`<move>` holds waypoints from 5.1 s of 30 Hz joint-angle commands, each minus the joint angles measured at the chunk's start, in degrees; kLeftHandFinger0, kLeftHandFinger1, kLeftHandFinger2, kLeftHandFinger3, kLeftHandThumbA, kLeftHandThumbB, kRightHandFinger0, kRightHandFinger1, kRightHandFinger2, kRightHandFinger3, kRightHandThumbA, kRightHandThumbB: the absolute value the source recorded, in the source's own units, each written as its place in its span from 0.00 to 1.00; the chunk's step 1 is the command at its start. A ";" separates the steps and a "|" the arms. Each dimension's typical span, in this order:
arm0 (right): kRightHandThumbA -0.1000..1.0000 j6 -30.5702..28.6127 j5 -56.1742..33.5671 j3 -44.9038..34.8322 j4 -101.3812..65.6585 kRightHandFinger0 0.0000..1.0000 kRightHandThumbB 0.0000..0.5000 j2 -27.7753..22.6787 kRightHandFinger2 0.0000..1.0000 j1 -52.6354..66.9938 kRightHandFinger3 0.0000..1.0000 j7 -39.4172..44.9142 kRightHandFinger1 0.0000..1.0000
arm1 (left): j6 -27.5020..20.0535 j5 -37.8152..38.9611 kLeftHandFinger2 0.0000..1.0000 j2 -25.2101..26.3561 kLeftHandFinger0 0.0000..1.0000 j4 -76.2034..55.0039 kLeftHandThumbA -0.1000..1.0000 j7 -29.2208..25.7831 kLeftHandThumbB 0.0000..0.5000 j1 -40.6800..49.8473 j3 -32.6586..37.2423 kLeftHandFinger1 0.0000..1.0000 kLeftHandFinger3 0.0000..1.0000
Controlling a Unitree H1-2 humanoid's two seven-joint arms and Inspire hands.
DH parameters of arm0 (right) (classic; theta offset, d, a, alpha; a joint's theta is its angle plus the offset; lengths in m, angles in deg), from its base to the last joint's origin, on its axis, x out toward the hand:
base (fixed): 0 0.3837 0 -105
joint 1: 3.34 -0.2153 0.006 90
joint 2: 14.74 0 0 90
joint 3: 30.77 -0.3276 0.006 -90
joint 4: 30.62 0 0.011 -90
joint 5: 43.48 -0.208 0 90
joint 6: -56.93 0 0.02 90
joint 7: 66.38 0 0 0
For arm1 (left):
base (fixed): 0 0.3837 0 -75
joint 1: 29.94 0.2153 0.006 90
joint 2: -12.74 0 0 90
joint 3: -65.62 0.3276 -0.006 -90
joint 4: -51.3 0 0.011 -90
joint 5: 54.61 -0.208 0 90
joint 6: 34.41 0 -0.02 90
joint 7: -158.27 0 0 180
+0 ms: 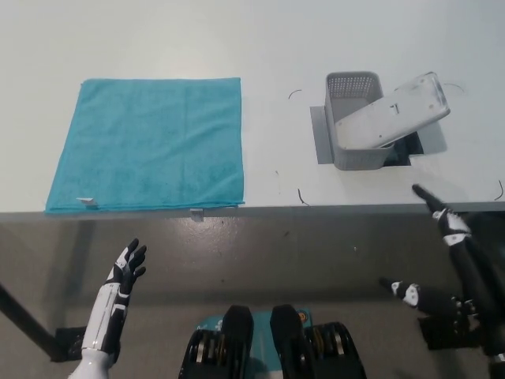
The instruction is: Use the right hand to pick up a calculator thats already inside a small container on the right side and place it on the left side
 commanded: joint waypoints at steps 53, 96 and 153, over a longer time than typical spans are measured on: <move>1.00 21.89 47.25 12.66 15.00 1.00 0.79 -10.29 1.00 -37.93 1.00 26.73 1.00 | -5.28 -0.64 1.00 1.14 1.00 0.06 1.00 0.14 0.00 0.54 -0.28 1.00 1.00; 0.00 15.82 47.32 23.69 61.44 0.00 0.68 -5.46 0.31 -54.40 0.25 -25.14 0.04 | -5.96 -0.38 1.00 1.24 1.00 0.51 1.00 0.07 0.00 0.44 -0.47 1.00 1.00; 0.00 11.54 39.64 24.13 61.91 0.00 0.55 9.96 0.56 -70.85 0.31 -28.54 0.12 | -6.32 0.29 1.00 0.64 1.00 1.55 1.00 0.15 0.00 -1.31 -1.59 1.00 1.00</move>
